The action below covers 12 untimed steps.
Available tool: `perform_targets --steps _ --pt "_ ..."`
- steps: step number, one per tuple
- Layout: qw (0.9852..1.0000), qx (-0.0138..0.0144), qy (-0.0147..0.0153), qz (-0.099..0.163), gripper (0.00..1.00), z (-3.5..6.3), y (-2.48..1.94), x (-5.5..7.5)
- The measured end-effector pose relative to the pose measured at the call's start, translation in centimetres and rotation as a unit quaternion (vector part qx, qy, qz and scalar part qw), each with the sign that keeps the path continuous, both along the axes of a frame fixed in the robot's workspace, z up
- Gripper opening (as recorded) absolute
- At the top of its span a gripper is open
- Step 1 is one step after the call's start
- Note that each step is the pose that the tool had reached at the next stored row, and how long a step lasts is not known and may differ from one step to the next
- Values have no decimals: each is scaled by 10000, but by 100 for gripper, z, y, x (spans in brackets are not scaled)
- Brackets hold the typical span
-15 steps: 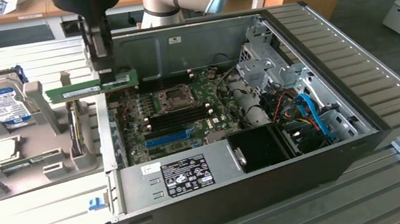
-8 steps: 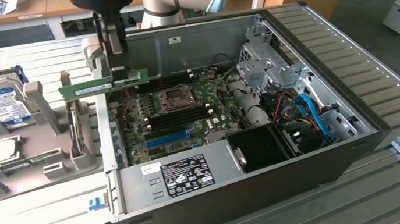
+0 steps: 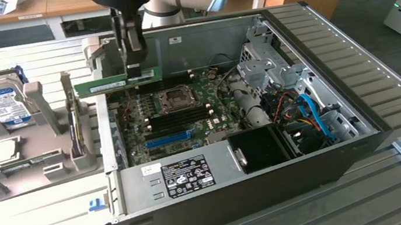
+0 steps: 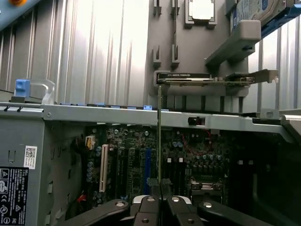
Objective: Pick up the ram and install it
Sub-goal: 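Pick up the ram and move it above insertion slot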
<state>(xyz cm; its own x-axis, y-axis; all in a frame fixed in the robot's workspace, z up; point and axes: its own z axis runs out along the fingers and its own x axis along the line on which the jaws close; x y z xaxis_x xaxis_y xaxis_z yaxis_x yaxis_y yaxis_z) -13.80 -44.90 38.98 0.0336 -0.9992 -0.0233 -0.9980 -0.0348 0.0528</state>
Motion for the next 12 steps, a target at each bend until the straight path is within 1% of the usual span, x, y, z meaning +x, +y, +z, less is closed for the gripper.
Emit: perform_targets --steps 12 --pt "10000 0 26 0 11 0 0 345"
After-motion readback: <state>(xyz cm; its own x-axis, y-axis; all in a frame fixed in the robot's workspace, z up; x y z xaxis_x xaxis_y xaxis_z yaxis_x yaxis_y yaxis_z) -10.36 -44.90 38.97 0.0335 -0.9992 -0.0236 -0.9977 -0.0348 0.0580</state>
